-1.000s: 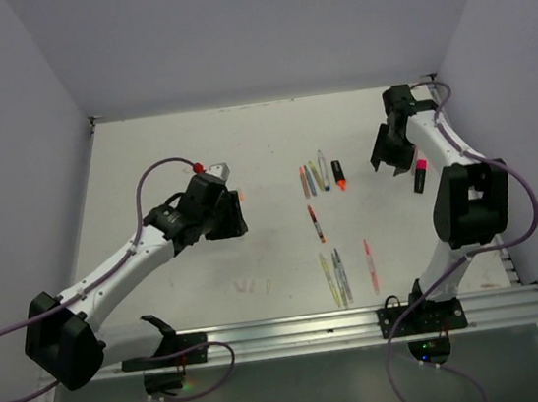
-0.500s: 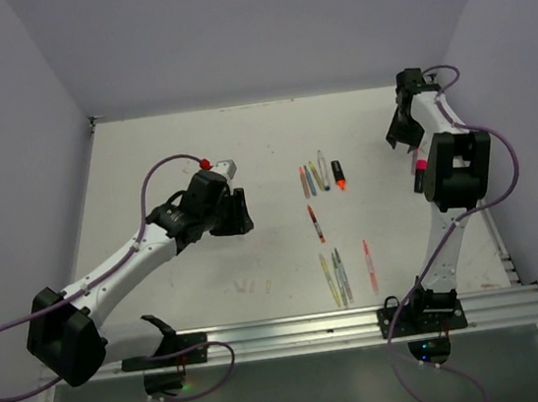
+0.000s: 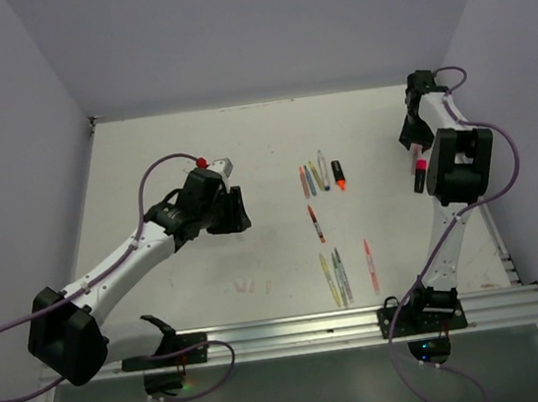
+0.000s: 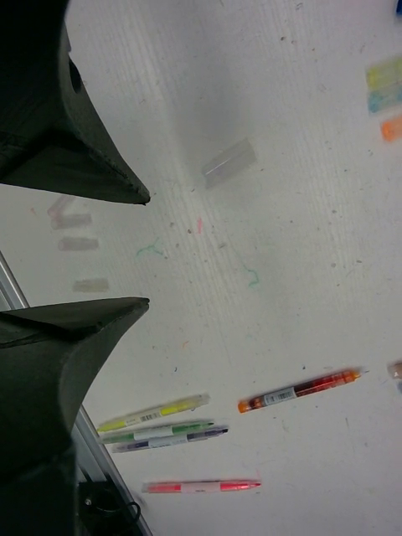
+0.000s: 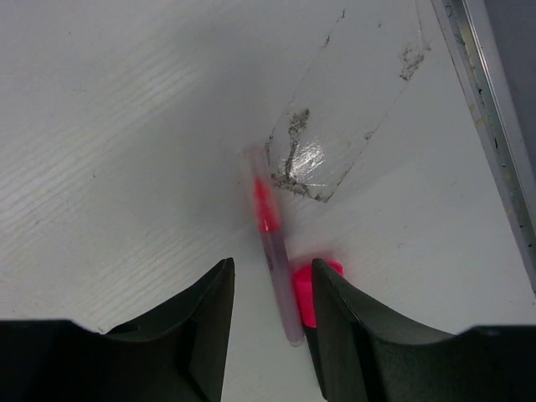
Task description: Open the pen caps
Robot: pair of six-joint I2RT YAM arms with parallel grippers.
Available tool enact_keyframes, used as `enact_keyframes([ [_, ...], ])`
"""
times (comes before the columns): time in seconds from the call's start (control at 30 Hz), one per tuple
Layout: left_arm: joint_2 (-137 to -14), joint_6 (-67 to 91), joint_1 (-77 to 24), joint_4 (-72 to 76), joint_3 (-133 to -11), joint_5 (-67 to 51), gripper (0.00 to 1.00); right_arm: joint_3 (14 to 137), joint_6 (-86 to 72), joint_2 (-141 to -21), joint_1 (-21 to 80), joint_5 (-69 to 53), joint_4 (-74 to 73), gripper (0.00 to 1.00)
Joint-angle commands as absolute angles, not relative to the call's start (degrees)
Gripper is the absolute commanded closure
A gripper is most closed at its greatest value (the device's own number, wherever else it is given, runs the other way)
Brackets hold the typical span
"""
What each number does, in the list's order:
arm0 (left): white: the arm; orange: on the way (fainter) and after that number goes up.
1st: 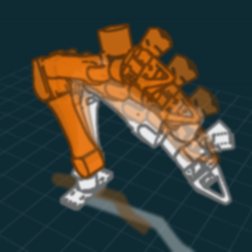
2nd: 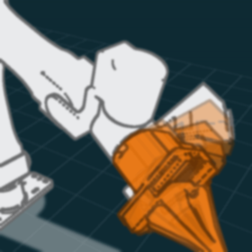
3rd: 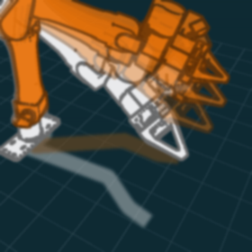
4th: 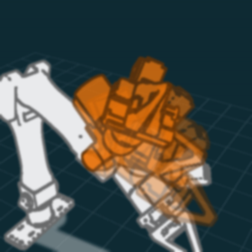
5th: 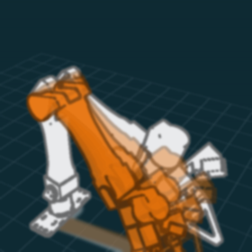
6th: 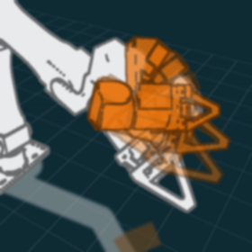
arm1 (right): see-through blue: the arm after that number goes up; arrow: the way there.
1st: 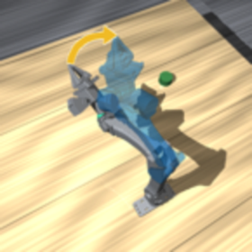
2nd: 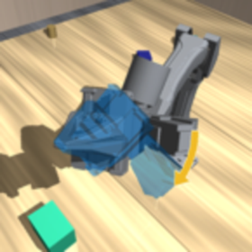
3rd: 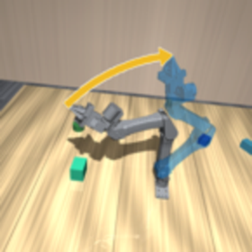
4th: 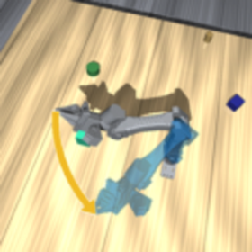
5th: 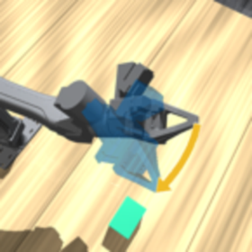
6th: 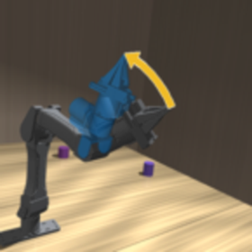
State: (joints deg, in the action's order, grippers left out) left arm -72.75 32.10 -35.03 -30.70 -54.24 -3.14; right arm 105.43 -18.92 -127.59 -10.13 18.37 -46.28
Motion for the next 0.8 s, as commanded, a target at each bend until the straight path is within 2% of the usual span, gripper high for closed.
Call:
enact_keyframes([
  [0.0, -73.6, 30.9, -34.3, -28.0, -54.6, -5.0, 0.48, 108.0, -16.4, -129.6, -10.0, 19.5, -44.4, 0.55],
  [0.27, -74.4, 30.7, -33.5, -28.5, -55.2, -5.4, 0.48, 108.3, -15.7, -131.4, -10.4, 16.3, -43.3, 0.59],
  [0.47, -74.5, 30.7, -32.9, -28.3, -55.2, -6.2, 0.48, 106.3, -15.6, -131.1, -10.5, 11.4, -42.7, 0.76],
  [0.6, -75.0, 30.7, -32.4, -28.5, -56.0, -6.5, 0.48, 104.2, -15.2, -130.3, -10.4, 9.1, -42.0, 1.00],
  [0.77, -75.6, 30.7, -32.2, -30.1, -58.4, -6.6, 0.48, 105.1, -16.1, -130.6, -10.0, 7.6, -42.8, 1.00],
])
